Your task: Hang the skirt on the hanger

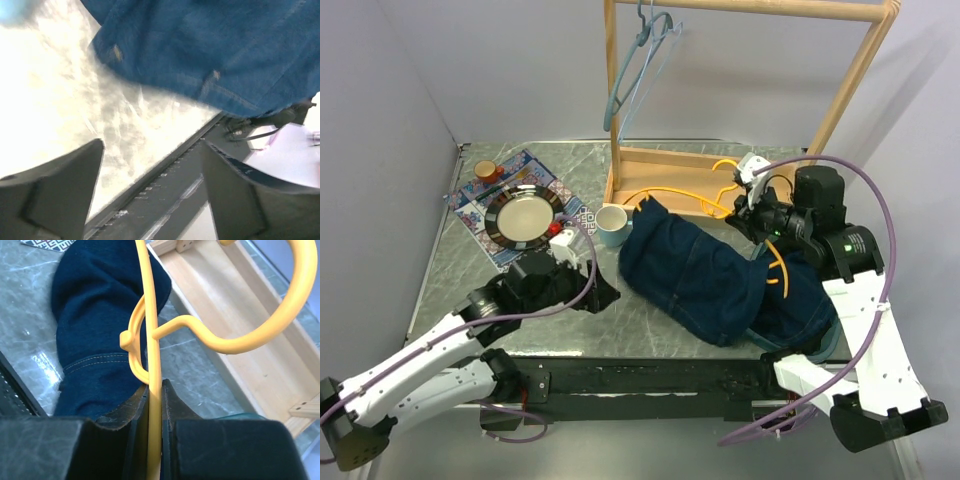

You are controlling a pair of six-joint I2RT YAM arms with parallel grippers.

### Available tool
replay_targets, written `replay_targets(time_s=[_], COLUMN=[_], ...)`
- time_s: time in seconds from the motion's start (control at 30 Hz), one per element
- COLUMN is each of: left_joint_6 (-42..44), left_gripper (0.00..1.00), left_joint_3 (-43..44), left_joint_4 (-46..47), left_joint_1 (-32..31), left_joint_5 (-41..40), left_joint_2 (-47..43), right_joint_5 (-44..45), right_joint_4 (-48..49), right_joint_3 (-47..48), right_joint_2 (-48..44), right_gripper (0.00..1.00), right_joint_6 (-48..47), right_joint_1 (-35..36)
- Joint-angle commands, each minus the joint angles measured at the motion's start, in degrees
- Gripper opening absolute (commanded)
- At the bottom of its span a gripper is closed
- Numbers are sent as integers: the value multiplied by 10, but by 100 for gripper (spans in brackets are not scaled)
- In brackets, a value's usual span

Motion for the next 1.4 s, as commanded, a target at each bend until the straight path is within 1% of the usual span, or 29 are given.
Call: replay_targets(time_s=[0.0,0.03,0.07,0.1,0.13,0.17,0.2,0.23,0.3,0.33,0.37,0.43,0.47,0.57,0.67,0.7,0.77,0.8,0.83,0.87,0.97,1.03,1.1,1.13,1.17,1.2,1.23,1.27,1.37], left_joint_6=[132,174,197,221,258,273,287,304,321,328,333,339,343,353,354,380,386,389,389,388,393,382,371,366,365,368,375,377,394], left_gripper=[96,99,99,99,97,97,97,97,97,98,99,96,95,91,86,80,69,42,27,1,1,1,1,1,1,1,1,1,1], left_joint_3=[101,114,125,144,152,165,172,178,198,206,224,251,280,330,370,380,409,417,424,438,430,406,368,353,329,319,298,288,250], left_joint_4=[-25,-25,-23,-18,-10,-4,0,10,17,22,24,21,14,-1,-21,-50,-80,-104,-120,-130,-152,-125,-105,-90,-85,-83,-81,-68,-37], left_joint_1=[0,0,0,0,0,0,0,0,0,0,0,-1,-2,-7,-27,-39,-49,-53,-54,-53,-54,-54,-53,-54,-55,-58,-60,-63,-64], left_joint_5=[-33,-35,-28,9,25,52,105,136,194,247,267,299,321,355,360,364,365,377,381,385,393,362,319,265,232,211,178,166,152], left_joint_2=[-72,-78,-84,-82,-78,-62,-50,-36,19,42,88,135,176,245,301,314,353,366,386,394,396,364,335,305,289,274,243,227,166], right_joint_5=[-64,-97,-109,-126,-141,-172,-185,-197,-229,-240,-247,-260,-263,-265,-263,-262,-264,-265,-266,-267,-272,-277,-298,-311,-325,-354,-366,-377,-394], right_joint_4=[7,-6,-18,-40,-55,-69,-89,-97,-120,-127,-135,-157,-164,-169,-172,-176,-179,-185,-189,-191,-198,-203,-194,-194,-196,-202,-207,-214,-285], right_joint_3=[4,1,-4,-6,-7,-8,-9,-9,-9,-9,-8,-8,-8,-15,-20,-21,-23,-24,-26,-30,-40,-46,-66,-86,-96,-105,-117,-120,-110], right_joint_2=[-34,-37,-44,-48,-49,-51,-54,-55,-56,-56,-56,-55,-55,-63,-70,-70,-74,-74,-73,-74,-70,-65,-60,-51,-45,-38,-21,-11,31], right_gripper=[0,0,0,0,0,0,0,0,0,0,0,0,0,0,0,0,0,0,0,0,0,0,17,28,36,40,43,47,50], right_joint_6=[-80,-101,-120,-149,-166,-195,-207,-215,-239,-246,-264,-278,-289,-294,-300,-301,-309,-313,-317,-325,-333,-332,-310,-303,-299,-298,-299,-305,-347], right_joint_1=[-5,-5,-5,-6,-5,-4,-4,-5,-2,-1,0,10,12,15,16,16,16,16,16,17,18,17,17,18,19,20,20,19,20])
